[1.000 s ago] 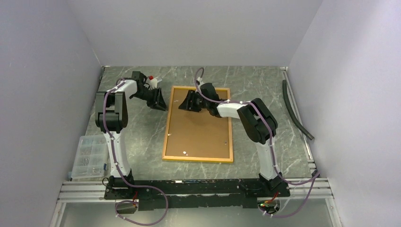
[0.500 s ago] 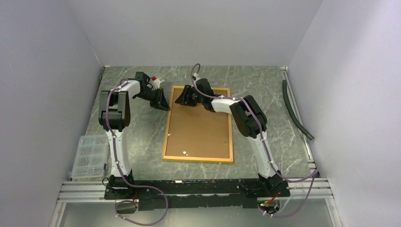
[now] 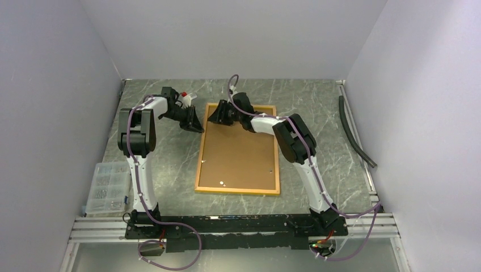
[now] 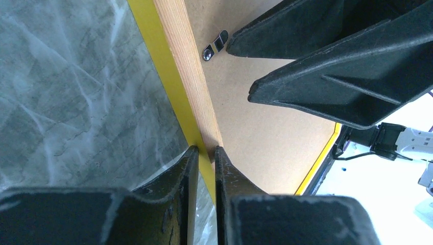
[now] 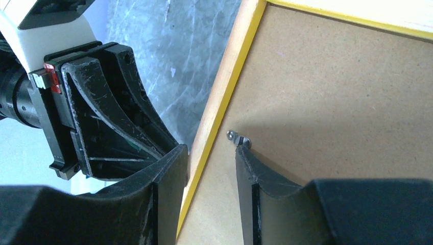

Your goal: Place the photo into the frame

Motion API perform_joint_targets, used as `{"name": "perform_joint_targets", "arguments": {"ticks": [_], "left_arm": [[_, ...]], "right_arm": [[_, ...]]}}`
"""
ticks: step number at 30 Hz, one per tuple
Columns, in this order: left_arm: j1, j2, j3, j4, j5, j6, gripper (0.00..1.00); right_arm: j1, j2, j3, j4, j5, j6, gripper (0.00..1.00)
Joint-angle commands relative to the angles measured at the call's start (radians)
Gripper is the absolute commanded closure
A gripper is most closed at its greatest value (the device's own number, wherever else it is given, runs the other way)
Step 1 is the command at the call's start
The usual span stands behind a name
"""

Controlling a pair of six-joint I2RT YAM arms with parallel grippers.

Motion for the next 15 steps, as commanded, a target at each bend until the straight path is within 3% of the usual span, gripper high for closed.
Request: {"name": "perform_joint_targets", "arguments": {"ticks": [1, 15], "left_arm": [[-0.033, 0.014, -0.044, 0.024, -0.029, 0.035, 0.87], [-0.033, 0.013, -0.044, 0.015, -0.031, 0.054, 0.88]], "right_arm": [[-0.004, 0.038, 0.040, -0.030, 0.022, -0.005, 0.57], [-0.003, 0.100, 0.123, -0.037, -0.043, 0.011, 0.61]]}}
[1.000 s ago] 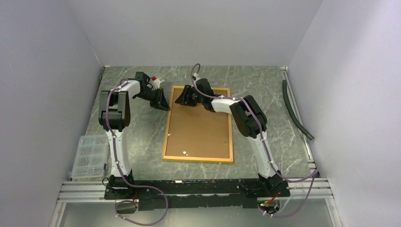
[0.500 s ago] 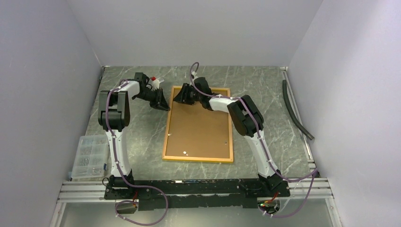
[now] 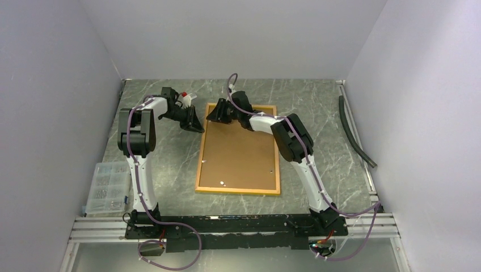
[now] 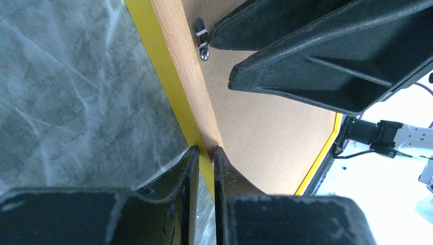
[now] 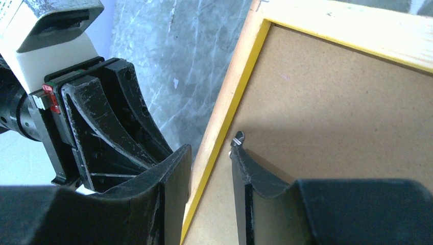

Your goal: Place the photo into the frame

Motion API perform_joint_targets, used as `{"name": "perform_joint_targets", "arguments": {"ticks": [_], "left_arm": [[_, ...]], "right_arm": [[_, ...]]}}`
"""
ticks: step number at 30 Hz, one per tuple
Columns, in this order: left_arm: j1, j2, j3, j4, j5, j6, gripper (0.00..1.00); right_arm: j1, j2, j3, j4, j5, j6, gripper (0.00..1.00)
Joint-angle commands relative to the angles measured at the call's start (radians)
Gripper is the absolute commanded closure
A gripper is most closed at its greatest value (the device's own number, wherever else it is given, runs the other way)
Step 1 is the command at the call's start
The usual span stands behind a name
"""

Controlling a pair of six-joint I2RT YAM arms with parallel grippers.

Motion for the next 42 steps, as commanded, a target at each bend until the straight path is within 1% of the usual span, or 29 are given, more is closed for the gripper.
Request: {"name": "perform_joint_targets", "arguments": {"ticks": [1, 10, 23, 27, 37, 42], "left_arm": [[-0.034, 0.013, -0.033, -0.002, -0.050, 0.049, 0.88], [-0.035, 0.011, -0.035, -0.003, -0.055, 0.052, 0.89], [-0.035, 0.012, -0.028, -0.009, -0.055, 0.050, 0.89], [-0.034, 0.012, -0.020, -0.016, -0.056, 0.051, 0.90], [-0.034, 0.015, -0.016, -0.016, -0.052, 0.047, 0.90], [-0.034, 0.013, -0.014, -0.022, -0.054, 0.054, 0.90]], "right_arm": [[-0.004, 0.054, 0.060, -0.041, -0.041, -0.011, 0.61], [-0.013, 0.065, 0.084, -0.060, -0.140, -0.052, 0.63], [-0.022, 0.146, 0.257, -0.207, -0.276, -0.168, 0.64], [-0.024, 0.166, 0.293, -0.224, -0.313, -0.184, 0.65], [-0.019, 0.204, 0.344, -0.225, -0.365, -0.186, 0.66], [-0.014, 0.228, 0.388, -0.258, -0.386, -0.207, 0.66]]}}
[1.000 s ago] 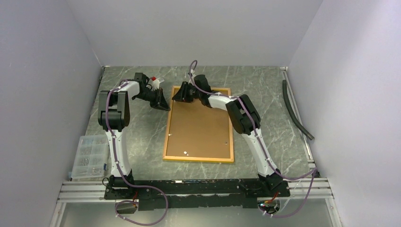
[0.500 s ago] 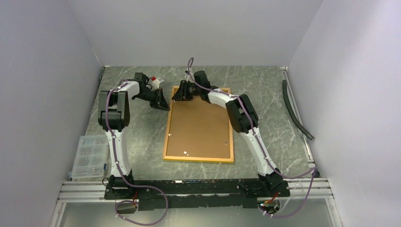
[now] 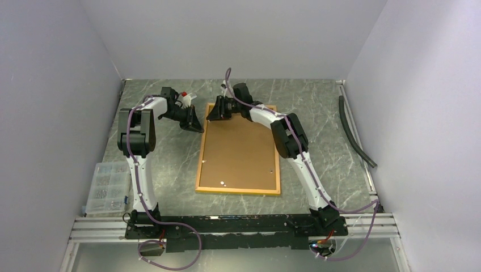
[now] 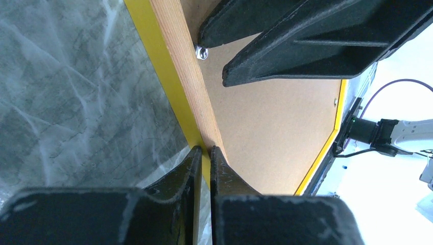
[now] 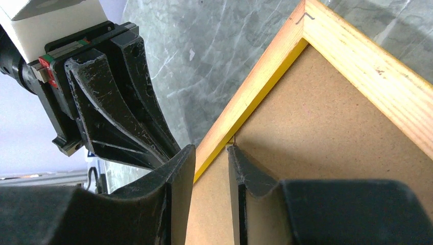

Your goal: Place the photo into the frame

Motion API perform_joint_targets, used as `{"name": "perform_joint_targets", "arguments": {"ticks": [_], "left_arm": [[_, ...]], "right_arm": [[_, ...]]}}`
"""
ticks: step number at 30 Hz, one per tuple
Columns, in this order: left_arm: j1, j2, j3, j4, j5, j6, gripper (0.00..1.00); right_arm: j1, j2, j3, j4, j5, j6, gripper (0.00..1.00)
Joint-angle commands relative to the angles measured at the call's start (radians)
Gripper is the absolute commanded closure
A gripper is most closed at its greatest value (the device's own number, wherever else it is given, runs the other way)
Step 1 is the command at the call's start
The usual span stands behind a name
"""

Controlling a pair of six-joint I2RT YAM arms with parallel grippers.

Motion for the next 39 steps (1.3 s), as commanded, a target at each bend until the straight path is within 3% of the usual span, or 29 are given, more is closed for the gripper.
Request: {"name": "perform_joint_targets", "arguments": {"ticks": [1, 24, 36, 39], "left_arm": [[-0.035, 0.015, -0.016, -0.017, -0.055, 0.048, 0.90], [-0.027, 0.004, -0.020, -0.039, -0.057, 0.073, 0.90], [-0.015, -0.028, -0.036, -0.046, -0.057, 0.077, 0.91], [-0.015, -0.022, -0.036, -0.044, -0.057, 0.074, 0.91]], "right_arm": [[0.042, 0.047, 0.048, -0.024, -0.044, -0.034, 0.66], [0.066, 0.100, 0.118, -0.004, -0.208, -0.074, 0.64], [0.026, -0.071, -0.074, 0.030, 0.053, -0.164, 0.56], [0.023, -0.044, -0.019, -0.018, 0.050, -0.177, 0.55]]}}
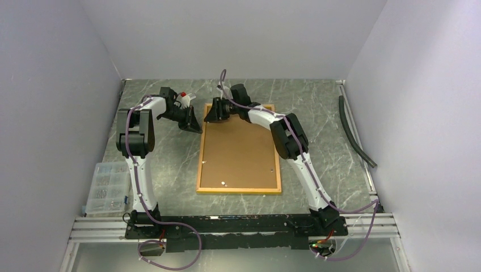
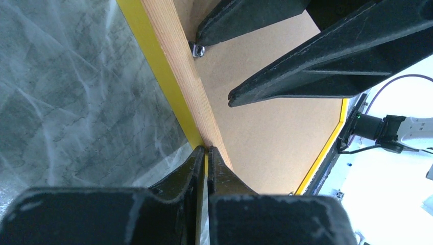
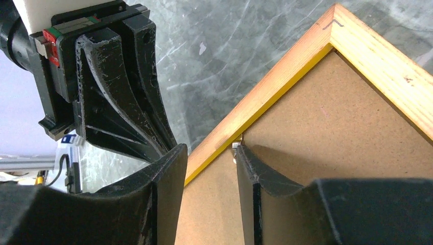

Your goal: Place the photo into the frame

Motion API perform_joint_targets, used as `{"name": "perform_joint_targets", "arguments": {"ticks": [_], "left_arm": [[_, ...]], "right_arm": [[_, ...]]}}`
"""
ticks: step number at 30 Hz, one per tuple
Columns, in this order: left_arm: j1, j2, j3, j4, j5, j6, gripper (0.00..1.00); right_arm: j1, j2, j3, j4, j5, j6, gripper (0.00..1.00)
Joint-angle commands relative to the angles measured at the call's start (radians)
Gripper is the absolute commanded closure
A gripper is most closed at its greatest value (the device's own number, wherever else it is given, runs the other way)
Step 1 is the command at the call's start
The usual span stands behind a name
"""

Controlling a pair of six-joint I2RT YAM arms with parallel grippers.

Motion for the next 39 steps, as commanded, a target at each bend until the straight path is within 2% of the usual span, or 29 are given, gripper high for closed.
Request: {"name": "perform_joint_targets", "arguments": {"ticks": [1, 8, 13, 17, 19, 21, 25, 26, 27, 30, 35, 39], "left_arm": [[-0.025, -0.003, -0.027, -0.014, -0.047, 0.041, 0.91], [-0.025, -0.002, -0.030, -0.013, -0.047, 0.044, 0.91], [-0.025, 0.002, -0.022, -0.017, -0.045, 0.044, 0.91], [-0.026, -0.005, -0.022, -0.024, -0.041, 0.045, 0.91], [-0.025, -0.018, -0.022, -0.038, -0.042, 0.050, 0.91], [-0.014, -0.045, -0.020, -0.072, -0.038, 0.066, 0.90], [0.024, -0.137, -0.037, -0.138, -0.053, 0.132, 0.81], [0.028, -0.163, -0.050, -0.155, -0.064, 0.156, 0.78], [0.031, -0.189, -0.068, -0.169, -0.080, 0.183, 0.77], [0.026, -0.263, -0.155, -0.185, -0.135, 0.256, 0.76], [-0.020, -0.382, -0.332, -0.154, -0.291, 0.371, 0.81], [-0.107, -0.458, -0.481, -0.100, -0.415, 0.435, 0.83]], "right_arm": [[0.007, 0.003, 0.044, -0.058, 0.042, -0.042, 0.55], [0.029, 0.065, 0.096, -0.075, 0.001, -0.028, 0.55], [0.044, 0.109, 0.181, -0.149, -0.048, -0.041, 0.56], [0.049, 0.126, 0.222, -0.170, -0.115, -0.037, 0.57], [0.048, 0.098, 0.213, -0.186, -0.095, -0.043, 0.57], [0.041, 0.001, 0.116, -0.132, -0.031, -0.046, 0.52], [-0.005, -0.249, -0.126, -0.023, 0.110, -0.018, 0.32], [-0.022, -0.316, -0.179, -0.010, 0.136, -0.011, 0.23], [-0.041, -0.379, -0.231, -0.018, 0.172, -0.007, 0.16], [-0.105, -0.562, -0.402, -0.087, 0.316, -0.013, 0.02], [-0.264, -0.853, -0.751, -0.168, 0.575, 0.053, 0.00], [-0.377, -0.957, -0.966, -0.183, 0.643, 0.101, 0.00]]}}
